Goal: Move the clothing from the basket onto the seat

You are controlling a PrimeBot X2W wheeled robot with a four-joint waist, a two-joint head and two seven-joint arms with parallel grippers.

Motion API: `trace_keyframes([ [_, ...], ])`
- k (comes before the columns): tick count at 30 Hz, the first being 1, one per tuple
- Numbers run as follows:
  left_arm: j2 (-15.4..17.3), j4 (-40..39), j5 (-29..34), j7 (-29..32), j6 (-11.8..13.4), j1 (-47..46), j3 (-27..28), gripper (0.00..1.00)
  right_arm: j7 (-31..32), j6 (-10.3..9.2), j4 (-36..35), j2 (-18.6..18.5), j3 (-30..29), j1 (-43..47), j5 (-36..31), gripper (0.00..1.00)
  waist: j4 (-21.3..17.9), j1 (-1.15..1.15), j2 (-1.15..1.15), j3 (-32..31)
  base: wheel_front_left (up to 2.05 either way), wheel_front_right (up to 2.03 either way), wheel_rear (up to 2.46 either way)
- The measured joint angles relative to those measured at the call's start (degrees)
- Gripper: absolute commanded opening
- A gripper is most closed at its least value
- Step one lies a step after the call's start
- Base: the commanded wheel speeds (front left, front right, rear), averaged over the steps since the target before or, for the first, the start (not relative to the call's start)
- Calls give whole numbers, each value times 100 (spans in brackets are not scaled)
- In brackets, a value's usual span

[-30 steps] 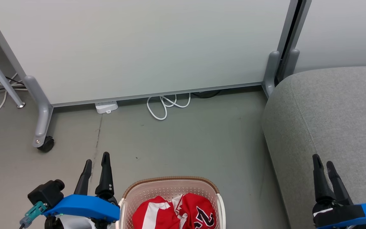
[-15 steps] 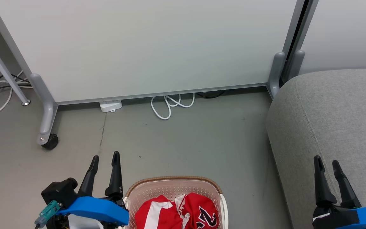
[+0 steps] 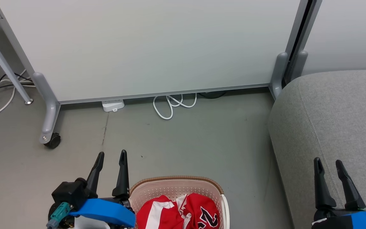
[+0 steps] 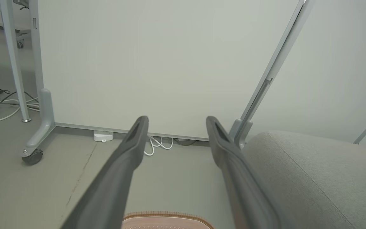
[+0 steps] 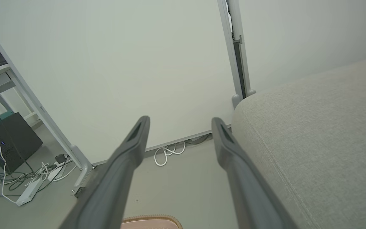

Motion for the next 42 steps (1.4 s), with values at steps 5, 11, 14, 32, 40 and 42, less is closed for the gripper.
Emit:
trace_keyframes([
  [5,-44,2,174,-58,-42,35,8,100,-35,1,-37,-1,-16,41,-269,100,4,0,0,-29,0,0,0],
  [11,-98,51,349,-123,-66,92,27,100,-34,1,-78,-3,-68,75,-555,100,4,0,0,-36,0,0,0],
  [14,-147,81,404,-163,-104,97,66,100,-32,1,-86,-4,-87,120,-701,100,12,0,0,-34,0,0,0],
  [32,-321,123,1010,-367,-343,141,285,100,-188,2,-231,-10,-90,236,-1519,100,110,0,0,-51,0,0,0],
  [40,-346,78,1365,-456,-363,171,291,100,-274,2,-289,-12,-87,255,-1862,100,139,0,0,-44,0,0,0],
  [42,-349,67,1441,-465,-370,177,290,100,-299,2,-299,-12,-82,259,-1931,100,145,0,0,-44,0,0,0],
])
